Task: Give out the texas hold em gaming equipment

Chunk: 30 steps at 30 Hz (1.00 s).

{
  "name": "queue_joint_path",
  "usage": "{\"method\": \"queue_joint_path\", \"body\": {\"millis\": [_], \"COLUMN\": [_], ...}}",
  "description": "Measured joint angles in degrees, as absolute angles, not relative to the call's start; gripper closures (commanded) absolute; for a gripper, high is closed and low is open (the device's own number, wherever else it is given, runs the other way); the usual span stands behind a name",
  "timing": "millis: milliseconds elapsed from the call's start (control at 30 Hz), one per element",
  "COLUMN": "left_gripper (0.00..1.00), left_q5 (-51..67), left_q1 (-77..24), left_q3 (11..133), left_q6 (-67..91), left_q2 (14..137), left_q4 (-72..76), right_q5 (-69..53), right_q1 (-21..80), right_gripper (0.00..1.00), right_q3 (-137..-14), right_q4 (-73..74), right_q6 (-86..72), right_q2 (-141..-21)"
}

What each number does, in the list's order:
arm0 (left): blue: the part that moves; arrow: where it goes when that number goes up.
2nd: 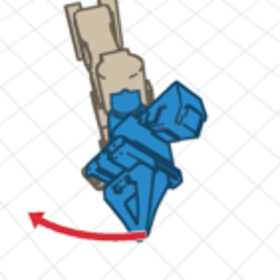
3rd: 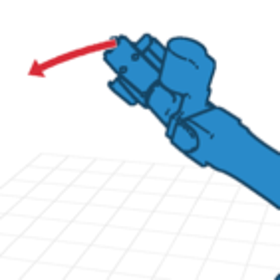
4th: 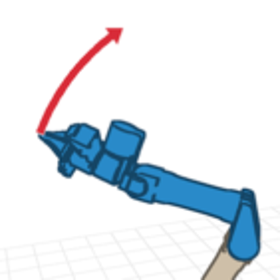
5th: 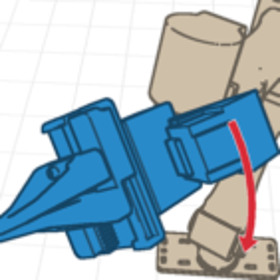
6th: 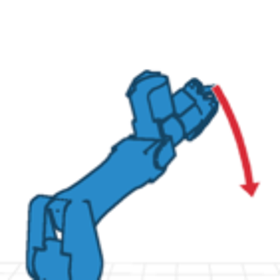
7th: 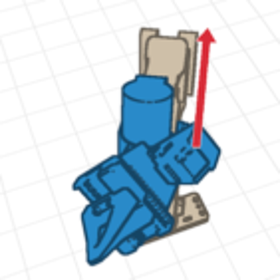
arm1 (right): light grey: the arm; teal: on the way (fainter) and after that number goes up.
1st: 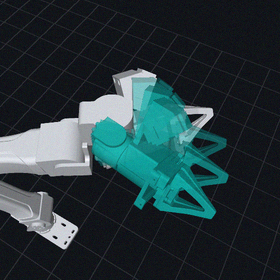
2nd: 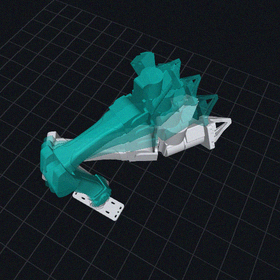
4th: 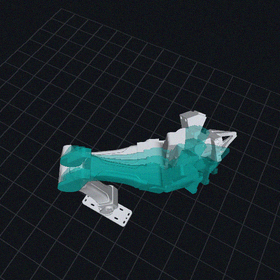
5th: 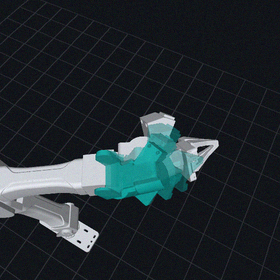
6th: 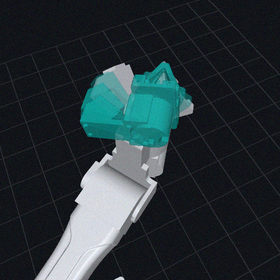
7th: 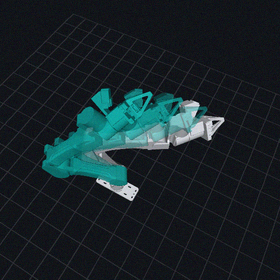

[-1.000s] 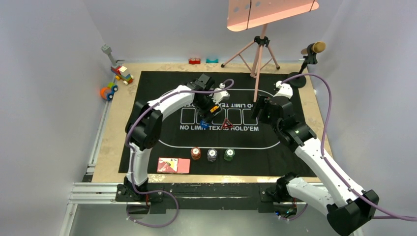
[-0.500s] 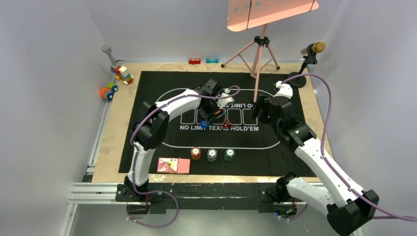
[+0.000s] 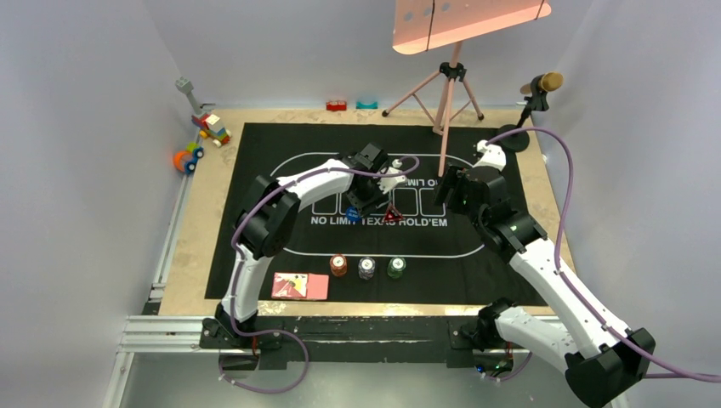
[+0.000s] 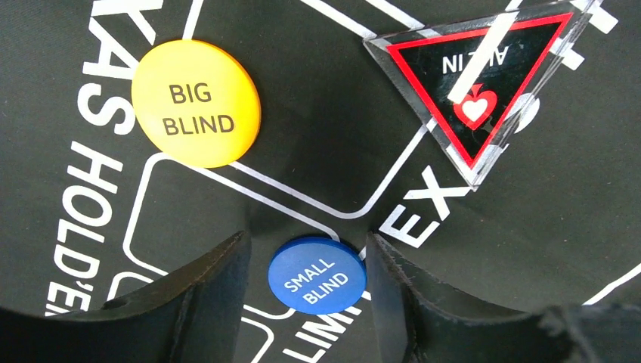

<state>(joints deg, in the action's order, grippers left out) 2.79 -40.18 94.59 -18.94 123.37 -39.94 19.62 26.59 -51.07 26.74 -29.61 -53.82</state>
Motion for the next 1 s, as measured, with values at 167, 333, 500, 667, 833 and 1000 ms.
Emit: {"method": "queue_joint_path", "body": {"millis": [167,333,500,667,833,1000], "left_gripper": [0.55,0.58,0.59,0.6,0.61,0.63], "left_q5": [3.46,5.45,7.09,6.92,4.47,0.54], "left_q1": [-39.99,-39.27,-37.98,-37.54,-37.5,-37.5], "left_q3": [94.59,94.11,93.49,93.45,93.47,93.45], "left_q6": [-19.14,-19.05,-18.5,-17.56,-17.8,-20.45], "left_q2": [123.42,123.39,122.98,122.87,122.65,122.5], "left_q4": [-39.94,-39.92,-39.88,-40.21,-42.89,-45.65], "right_q5": [19.53,19.51,19.53,19.53,19.53,19.51], "right_q1": [26.59,26.59,26.59,26.59,26.59,26.59], "right_gripper": [0.25,0.26,0.26,0.27,0.27,0.27], "right_q3": [-51.07,-51.07,-51.07,-51.09,-51.09,-51.09], "right_q4": [26.74,26.76,26.76,26.76,26.79,26.79], "right_q6": [-29.56,-29.56,-29.54,-29.54,-29.52,-29.54], "right_q2": [-53.82,-53.82,-53.82,-53.8,-52.82,-52.25]}}
